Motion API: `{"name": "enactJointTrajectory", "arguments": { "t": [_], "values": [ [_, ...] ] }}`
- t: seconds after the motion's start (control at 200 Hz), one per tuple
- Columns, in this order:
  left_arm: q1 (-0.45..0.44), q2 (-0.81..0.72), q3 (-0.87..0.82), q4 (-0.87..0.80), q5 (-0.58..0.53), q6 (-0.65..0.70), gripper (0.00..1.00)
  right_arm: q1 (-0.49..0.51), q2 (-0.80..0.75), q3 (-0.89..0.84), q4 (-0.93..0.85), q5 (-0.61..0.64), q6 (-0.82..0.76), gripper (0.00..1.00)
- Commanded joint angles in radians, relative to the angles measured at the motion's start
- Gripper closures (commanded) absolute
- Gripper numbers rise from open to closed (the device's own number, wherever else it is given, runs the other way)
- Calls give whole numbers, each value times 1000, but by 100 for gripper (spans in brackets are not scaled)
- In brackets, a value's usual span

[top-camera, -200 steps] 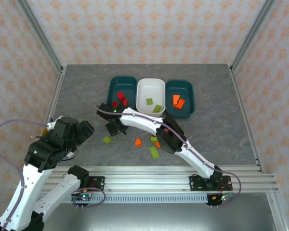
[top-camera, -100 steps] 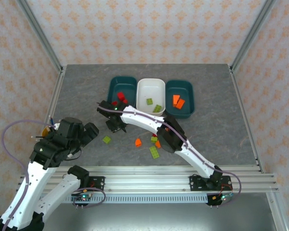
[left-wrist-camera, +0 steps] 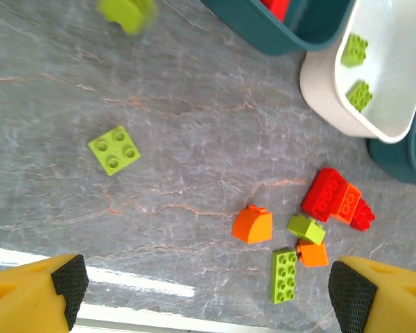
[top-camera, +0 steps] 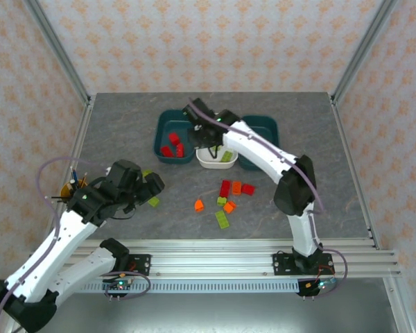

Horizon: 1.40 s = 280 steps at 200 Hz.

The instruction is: Sort the legos into containers by color

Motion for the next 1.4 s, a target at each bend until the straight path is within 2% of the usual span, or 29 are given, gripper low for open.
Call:
{"name": "enactJointTrajectory", "arguments": {
  "t": [0.0,0.075,0.145,0.265,0.385,0.57,0.716,0.971,1.176,1.396],
  "values": [
    [-33,53,38,9,-79,-20,7,-31,21,-42,6,8,18,79],
    [-32,61,78,-72,-171,-31,7,-2,37,-26,5,-7,-19,76],
    [-15,63,112,-126,-215,-30,7,59,64,5,-17,-1,-51,69],
    [32,97,198,-266,-310,-33,7,139,99,26,-13,-30,-30,61],
    [190,172,179,-236,-186,45,7,159,62,-41,64,-57,21,54],
    [421,455,183,-145,-39,110,7,174,-65,-156,180,-135,-28,44],
    [527,650,235,-45,8,94,7,182,-178,-282,253,-184,-23,40],
    [562,862,330,30,-5,61,5,185,-339,-433,273,-184,20,39],
    [571,975,368,52,-38,57,12,186,-420,-484,250,-170,32,38],
    [584,1027,369,85,-61,54,20,185,-458,-495,222,-157,49,38]
  ]
}}
